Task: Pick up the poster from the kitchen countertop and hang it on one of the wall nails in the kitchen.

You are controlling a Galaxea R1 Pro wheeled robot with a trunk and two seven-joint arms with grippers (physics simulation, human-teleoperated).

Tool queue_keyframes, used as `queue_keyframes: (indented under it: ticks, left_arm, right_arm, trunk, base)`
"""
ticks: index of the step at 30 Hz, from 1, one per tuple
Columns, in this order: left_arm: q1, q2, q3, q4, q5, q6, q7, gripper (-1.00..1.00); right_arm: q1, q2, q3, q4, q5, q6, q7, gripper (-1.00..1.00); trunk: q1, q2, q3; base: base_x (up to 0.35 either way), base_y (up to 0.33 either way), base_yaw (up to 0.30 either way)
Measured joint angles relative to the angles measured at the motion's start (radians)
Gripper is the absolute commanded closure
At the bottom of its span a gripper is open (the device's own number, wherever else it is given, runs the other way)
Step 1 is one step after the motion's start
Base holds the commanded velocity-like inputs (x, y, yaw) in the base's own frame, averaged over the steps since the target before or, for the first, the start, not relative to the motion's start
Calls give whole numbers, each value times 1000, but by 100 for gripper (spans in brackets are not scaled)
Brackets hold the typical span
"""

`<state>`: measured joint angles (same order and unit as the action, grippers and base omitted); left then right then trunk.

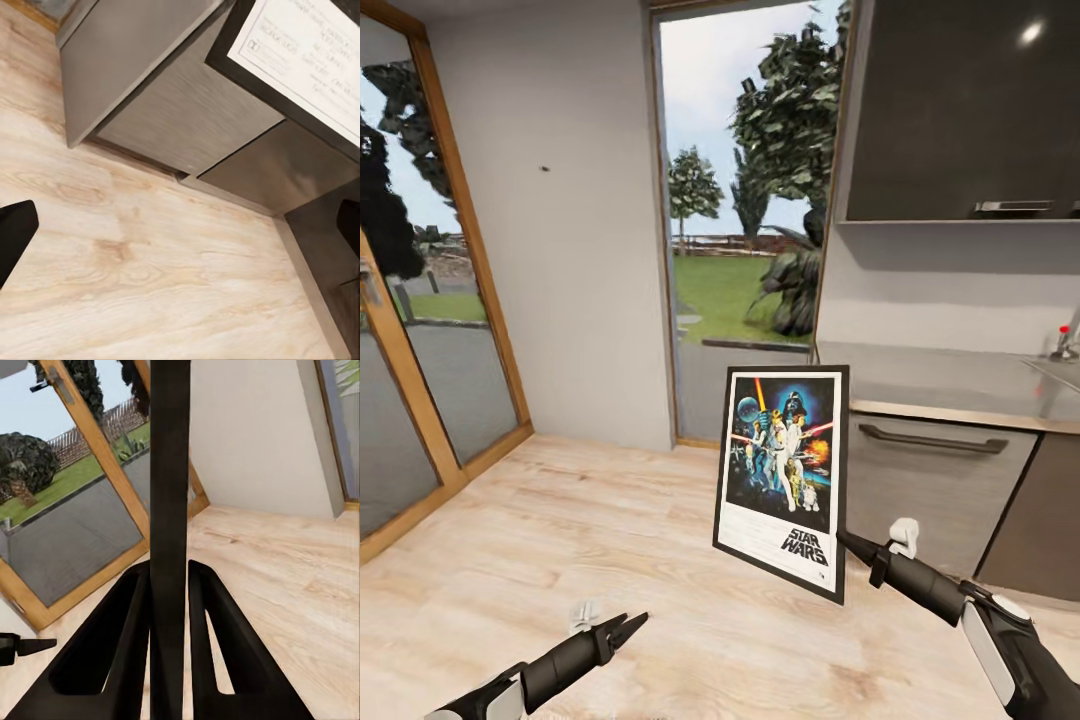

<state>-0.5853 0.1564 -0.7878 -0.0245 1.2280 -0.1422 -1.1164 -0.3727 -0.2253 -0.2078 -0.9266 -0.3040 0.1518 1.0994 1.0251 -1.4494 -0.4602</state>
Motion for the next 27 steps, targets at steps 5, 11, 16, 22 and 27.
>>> queue_keyframes:
  ticks: [5,11,16,22,27]
  left_arm:
    - [0,0,0,0,0,-1,32,-100]
    - [0,0,0,-1,0,-1,41,-100]
    - [0,0,-1,0,0,0,42,-100]
    - [0,-1,-2,-1,0,-1,91,-100]
    - [0,-2,-3,-1,0,0,115,-100]
  right_arm:
    - [0,0,0,0,0,0,0,100]
    - [0,0,0,0,0,0,0,100]
    - [1,0,0,0,0,0,0,100]
    - [-2,0,1,-32,47,4,3,100]
    - [-1,6,2,-36,70,1,-3,100]
  trunk:
    - [0,0,1]
    - [0,0,2]
    - [0,0,2]
    - [0,0,2]
    - [-19,35,17]
  base:
    - [0,0,283]
    - [0,0,270]
    - [0,0,84]
    - [0,0,7]
    - [0,0,0]
